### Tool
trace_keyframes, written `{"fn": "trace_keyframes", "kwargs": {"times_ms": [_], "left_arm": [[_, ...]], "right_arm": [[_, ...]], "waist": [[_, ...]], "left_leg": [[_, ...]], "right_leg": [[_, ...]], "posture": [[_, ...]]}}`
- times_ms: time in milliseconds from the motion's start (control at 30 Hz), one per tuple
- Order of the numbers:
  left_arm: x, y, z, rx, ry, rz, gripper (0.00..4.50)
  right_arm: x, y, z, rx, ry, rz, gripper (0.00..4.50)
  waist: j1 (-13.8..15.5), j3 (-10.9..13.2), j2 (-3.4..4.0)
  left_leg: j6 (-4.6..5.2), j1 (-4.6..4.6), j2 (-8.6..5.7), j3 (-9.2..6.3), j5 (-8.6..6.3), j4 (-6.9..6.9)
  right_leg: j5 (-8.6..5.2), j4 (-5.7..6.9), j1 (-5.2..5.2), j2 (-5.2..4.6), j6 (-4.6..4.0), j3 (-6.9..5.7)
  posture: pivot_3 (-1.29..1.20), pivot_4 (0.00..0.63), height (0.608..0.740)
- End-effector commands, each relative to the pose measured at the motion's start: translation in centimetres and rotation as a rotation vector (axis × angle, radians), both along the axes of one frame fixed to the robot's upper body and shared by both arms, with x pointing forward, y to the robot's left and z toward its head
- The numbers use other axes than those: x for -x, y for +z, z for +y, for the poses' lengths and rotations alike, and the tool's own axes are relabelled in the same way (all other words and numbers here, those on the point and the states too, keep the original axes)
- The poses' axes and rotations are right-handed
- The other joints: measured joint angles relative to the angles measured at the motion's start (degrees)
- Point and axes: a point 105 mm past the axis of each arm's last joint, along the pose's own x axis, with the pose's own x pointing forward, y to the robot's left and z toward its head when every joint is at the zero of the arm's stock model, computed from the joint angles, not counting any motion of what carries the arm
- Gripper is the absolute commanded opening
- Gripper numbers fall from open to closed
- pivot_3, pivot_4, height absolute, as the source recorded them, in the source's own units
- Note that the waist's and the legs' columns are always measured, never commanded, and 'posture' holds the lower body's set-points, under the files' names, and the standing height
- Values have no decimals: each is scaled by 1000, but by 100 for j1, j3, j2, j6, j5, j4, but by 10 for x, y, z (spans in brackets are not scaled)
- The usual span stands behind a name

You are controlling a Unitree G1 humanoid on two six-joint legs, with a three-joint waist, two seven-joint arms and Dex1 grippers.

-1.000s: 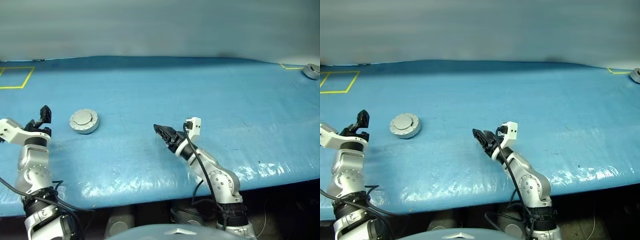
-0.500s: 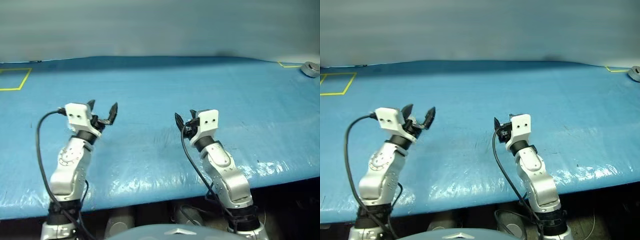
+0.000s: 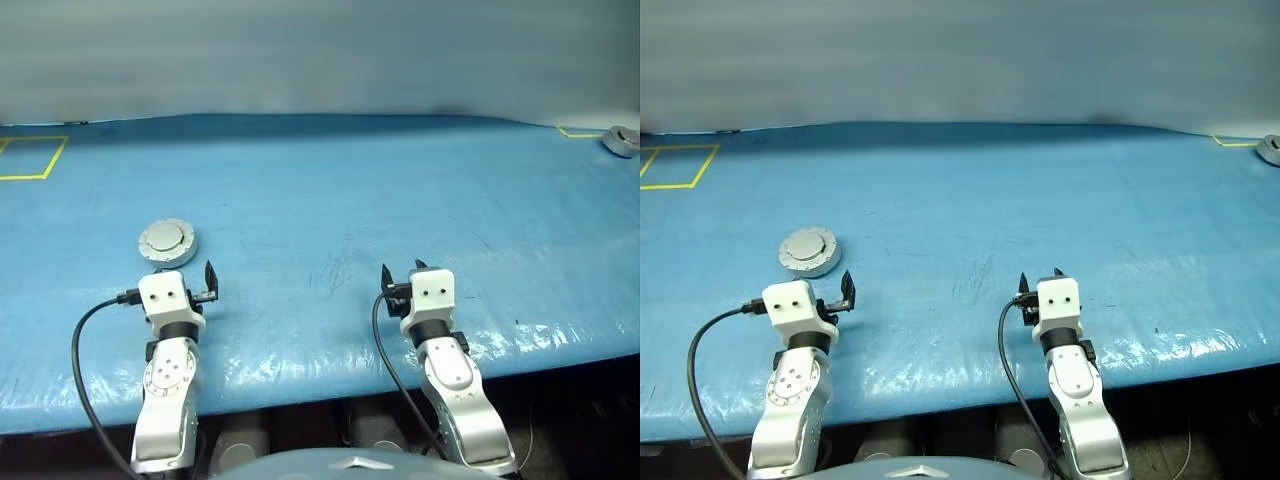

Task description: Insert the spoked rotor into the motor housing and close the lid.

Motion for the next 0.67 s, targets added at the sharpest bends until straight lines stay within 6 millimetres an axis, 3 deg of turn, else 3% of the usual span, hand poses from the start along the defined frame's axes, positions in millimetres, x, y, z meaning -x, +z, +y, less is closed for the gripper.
{"fn": "trace_keyframes", "kwargs": {"times_ms": [33, 667], "left_arm": [[1, 15, -11, 5, -54, -66, 4459], [-9, 21, -20, 30, -87, -110, 4459]], "right_arm": [[0, 17, 3, -11, 9, -67, 3096], [-9, 20, 6, -35, 2, -83, 3096]], "waist": [[4, 0, -1], [4, -1, -2]], "left_leg": [[0, -1, 6, 1, 0, 1], [1, -1, 19, 31, 0, 4]], "right_leg": [[1, 0, -2, 2, -1, -2], [3, -1, -6, 6, -5, -1]], "posture": [[0, 150, 740], [0, 150, 740]]}}
